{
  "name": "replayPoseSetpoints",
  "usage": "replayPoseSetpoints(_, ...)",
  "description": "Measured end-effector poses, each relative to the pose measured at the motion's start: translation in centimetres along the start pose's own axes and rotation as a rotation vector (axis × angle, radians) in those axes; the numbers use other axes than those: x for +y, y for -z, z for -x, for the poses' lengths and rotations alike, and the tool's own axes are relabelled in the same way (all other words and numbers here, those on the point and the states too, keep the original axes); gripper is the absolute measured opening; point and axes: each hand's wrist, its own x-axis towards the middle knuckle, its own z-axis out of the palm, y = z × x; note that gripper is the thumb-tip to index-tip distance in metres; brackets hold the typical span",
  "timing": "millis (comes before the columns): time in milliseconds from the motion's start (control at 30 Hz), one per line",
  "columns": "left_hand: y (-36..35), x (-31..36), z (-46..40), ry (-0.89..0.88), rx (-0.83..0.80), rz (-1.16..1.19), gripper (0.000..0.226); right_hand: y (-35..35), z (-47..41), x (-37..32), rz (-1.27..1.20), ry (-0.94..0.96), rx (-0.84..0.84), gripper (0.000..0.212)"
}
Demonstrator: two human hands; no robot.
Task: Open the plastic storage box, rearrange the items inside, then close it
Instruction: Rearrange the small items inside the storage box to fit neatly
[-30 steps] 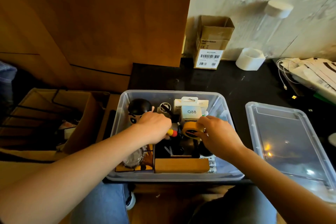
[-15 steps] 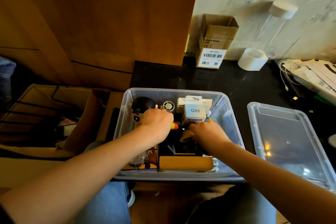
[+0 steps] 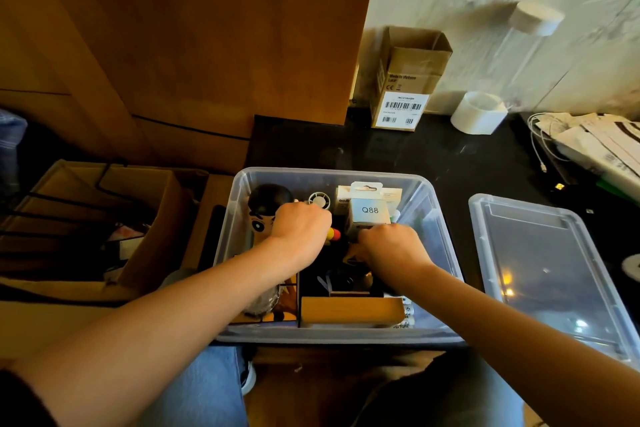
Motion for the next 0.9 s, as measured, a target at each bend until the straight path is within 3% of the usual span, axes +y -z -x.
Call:
replayPoseSetpoints(333, -0.6, -1.0, -0.7, -0.133, 0.063, 0.174, 0.011, -0.7, 0.4, 0.3, -0.051, -0.016, 0.063, 0.025)
replayPoseSetpoints(533, -0.5, -0.8, -1.3, -0.083, 0.051, 0.100, 0.003, -0.9, 0.1, 0.5, -0.057, -0.009, 0.051, 0.023)
replayPoseSetpoints(667, -0.3, -0.5, -1.6, -0.067, 0.049, 0.056, 0.015, -1.0, 0.1, 0.7, -0.056, -0.015, 0.061, 0.023)
replayPoseSetpoints(900, 0.2, -1.1, -1.0, -0.086, 0.110, 0.158, 0.008, -1.4, 0.4, 1.2, -0.098, -0.061, 0.093, 0.025)
